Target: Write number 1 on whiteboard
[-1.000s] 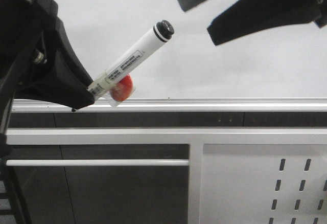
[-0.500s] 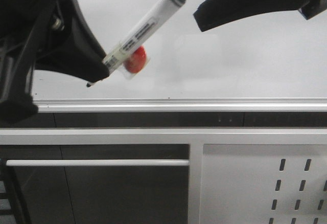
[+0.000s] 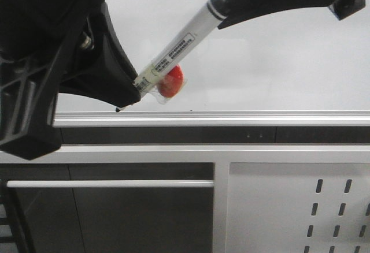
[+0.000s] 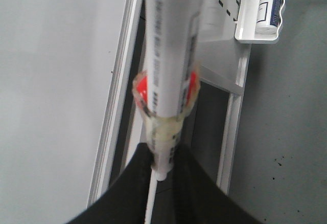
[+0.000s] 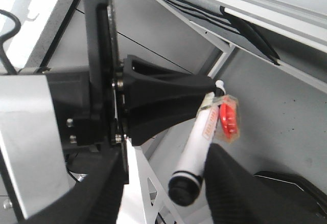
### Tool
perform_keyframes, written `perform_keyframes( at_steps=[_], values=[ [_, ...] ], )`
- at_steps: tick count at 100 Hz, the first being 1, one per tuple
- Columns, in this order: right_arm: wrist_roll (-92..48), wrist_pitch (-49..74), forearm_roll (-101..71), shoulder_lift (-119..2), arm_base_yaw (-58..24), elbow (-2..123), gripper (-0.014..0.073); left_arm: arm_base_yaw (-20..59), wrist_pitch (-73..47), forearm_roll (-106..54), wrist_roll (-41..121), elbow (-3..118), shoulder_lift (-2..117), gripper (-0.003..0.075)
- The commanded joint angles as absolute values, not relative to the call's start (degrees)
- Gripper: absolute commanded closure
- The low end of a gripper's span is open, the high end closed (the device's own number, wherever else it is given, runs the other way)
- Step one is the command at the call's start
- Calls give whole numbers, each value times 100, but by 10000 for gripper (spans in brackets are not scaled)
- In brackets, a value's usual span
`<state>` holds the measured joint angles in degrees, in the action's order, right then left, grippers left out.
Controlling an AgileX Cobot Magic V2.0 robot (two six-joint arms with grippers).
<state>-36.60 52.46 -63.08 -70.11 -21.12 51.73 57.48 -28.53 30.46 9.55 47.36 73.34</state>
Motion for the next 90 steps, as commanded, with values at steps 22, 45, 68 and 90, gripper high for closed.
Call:
perform_keyframes(
  at_steps=[22,45,68,90],
  values=[
    [-3772,5248,-6571,-6907,-2121,5368,361,5798,-2670,3181,930,5126,7215,738],
    [-3772,5238,-6566,-6907,-2121,5368,361,5798,-2838,3158,930,5229,7215,738],
    [-3772,5185,-6566,-6907,-2121,5368,467,5798,-2920,3145,930,5229,7215,738],
    [-3772,5186,-6557,-6907,-2121,5368,671,5798,-2873,3145,930,5229,7203,738]
  ],
)
